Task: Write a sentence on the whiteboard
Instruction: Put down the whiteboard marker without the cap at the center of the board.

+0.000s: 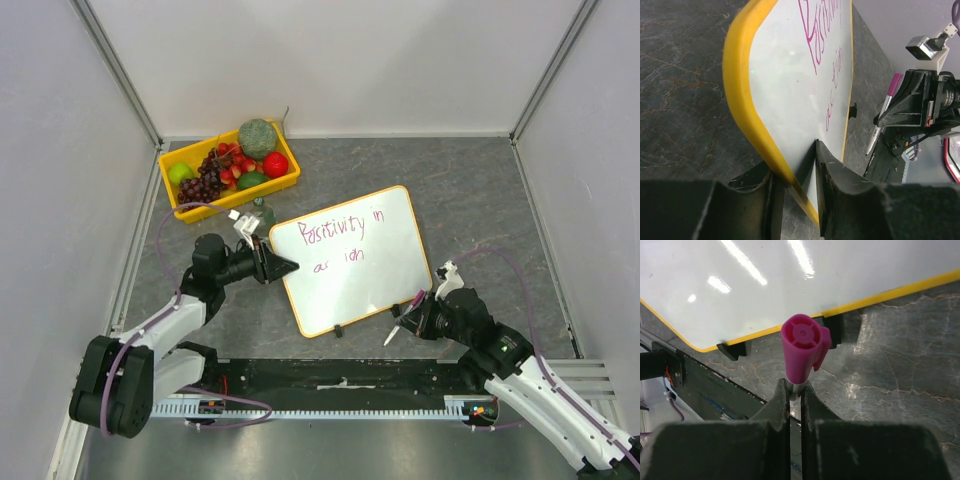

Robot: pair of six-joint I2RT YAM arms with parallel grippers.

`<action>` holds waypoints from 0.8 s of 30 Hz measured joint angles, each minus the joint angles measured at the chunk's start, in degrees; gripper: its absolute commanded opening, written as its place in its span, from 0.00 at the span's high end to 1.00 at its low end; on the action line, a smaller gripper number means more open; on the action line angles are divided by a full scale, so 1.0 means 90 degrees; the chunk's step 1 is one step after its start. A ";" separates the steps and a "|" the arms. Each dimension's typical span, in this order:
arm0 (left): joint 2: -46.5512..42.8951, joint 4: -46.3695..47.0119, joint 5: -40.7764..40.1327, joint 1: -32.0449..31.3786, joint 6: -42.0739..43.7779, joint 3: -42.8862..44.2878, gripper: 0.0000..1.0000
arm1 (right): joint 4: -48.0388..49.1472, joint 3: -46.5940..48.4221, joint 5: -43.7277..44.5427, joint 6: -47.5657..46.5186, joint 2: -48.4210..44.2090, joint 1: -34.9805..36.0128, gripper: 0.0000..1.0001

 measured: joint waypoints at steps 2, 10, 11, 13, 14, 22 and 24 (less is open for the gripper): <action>-0.0194 -0.0141 -0.0097 -0.0019 0.0010 -0.0002 0.52 | -0.0085 -0.0092 -0.0007 0.0044 -0.0032 -0.0002 0.91; -0.1360 -0.0826 -0.0852 -0.0024 0.0032 -0.0010 0.22 | -0.0306 -0.0117 0.0044 0.0206 -0.0131 -0.0005 0.40; -0.1513 -0.0908 -0.0981 -0.0024 0.0027 -0.0010 0.21 | -0.0321 -0.0117 0.0066 0.0219 -0.0146 -0.0005 0.34; -0.1792 -0.1100 -0.1185 -0.0024 0.0024 -0.0010 0.19 | -0.0352 -0.0114 0.0117 0.0231 -0.0187 -0.0005 0.25; -0.1926 -0.1207 -0.1282 -0.0024 0.0022 -0.0010 0.17 | -0.0376 -0.0112 0.0146 0.0226 -0.0209 -0.0005 0.19; -0.2934 -0.1892 -0.1722 -0.0024 -0.0165 0.0085 0.07 | -0.0471 0.0165 0.0437 0.0131 -0.0369 -0.0005 0.02; -0.3111 -0.1987 -0.1756 -0.0024 -0.0265 0.0126 0.06 | -0.0444 0.0233 0.0498 0.0061 -0.0367 -0.0005 0.02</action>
